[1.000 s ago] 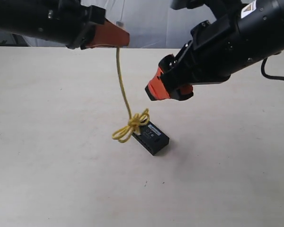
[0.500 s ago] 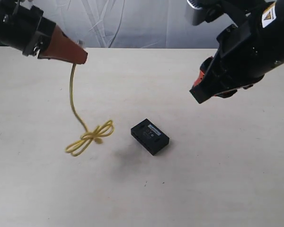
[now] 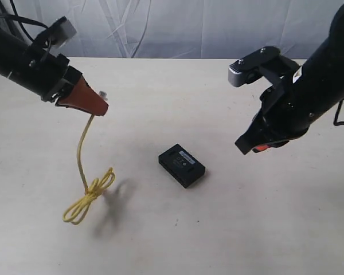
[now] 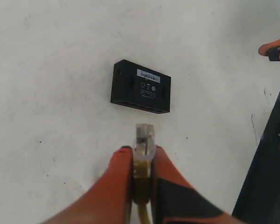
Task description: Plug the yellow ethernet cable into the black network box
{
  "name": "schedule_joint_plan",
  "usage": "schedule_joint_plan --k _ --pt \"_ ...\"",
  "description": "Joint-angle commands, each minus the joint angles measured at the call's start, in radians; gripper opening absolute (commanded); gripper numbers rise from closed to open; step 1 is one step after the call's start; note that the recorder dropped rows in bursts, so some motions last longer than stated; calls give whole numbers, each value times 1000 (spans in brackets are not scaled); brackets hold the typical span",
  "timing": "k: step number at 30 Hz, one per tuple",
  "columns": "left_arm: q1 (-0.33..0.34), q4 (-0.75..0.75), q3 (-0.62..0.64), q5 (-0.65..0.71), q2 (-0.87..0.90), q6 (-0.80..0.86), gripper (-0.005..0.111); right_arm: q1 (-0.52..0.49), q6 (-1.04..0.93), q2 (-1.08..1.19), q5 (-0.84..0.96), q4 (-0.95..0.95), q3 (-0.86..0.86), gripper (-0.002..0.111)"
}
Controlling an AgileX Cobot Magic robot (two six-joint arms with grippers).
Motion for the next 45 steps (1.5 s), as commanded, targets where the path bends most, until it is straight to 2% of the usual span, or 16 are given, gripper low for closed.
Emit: schedule_joint_plan --k 1,9,24,27,35,37,39,44,45 --pt "7 -28 -4 5 91 89 0 -6 -39 91 -87 29 4 0" --pt "10 -60 -78 5 267 171 0 -6 -39 193 -192 76 4 0" --pt "118 -49 -213 5 447 197 0 -6 -41 210 -211 82 4 0" --pt "111 -34 -213 5 452 220 0 -6 -41 210 -211 82 4 0" --pt "38 -11 -213 5 464 220 1 -6 -41 210 -219 86 4 0" --pt "35 -19 -213 5 464 220 6 -6 -41 210 -221 86 4 0" --pt "37 -26 -213 5 462 218 17 -6 -41 210 -221 86 4 0" --pt "39 60 -213 5 462 168 69 -6 -41 210 -221 86 4 0" --pt "39 76 -213 5 462 146 75 -6 -41 210 -221 86 4 0"
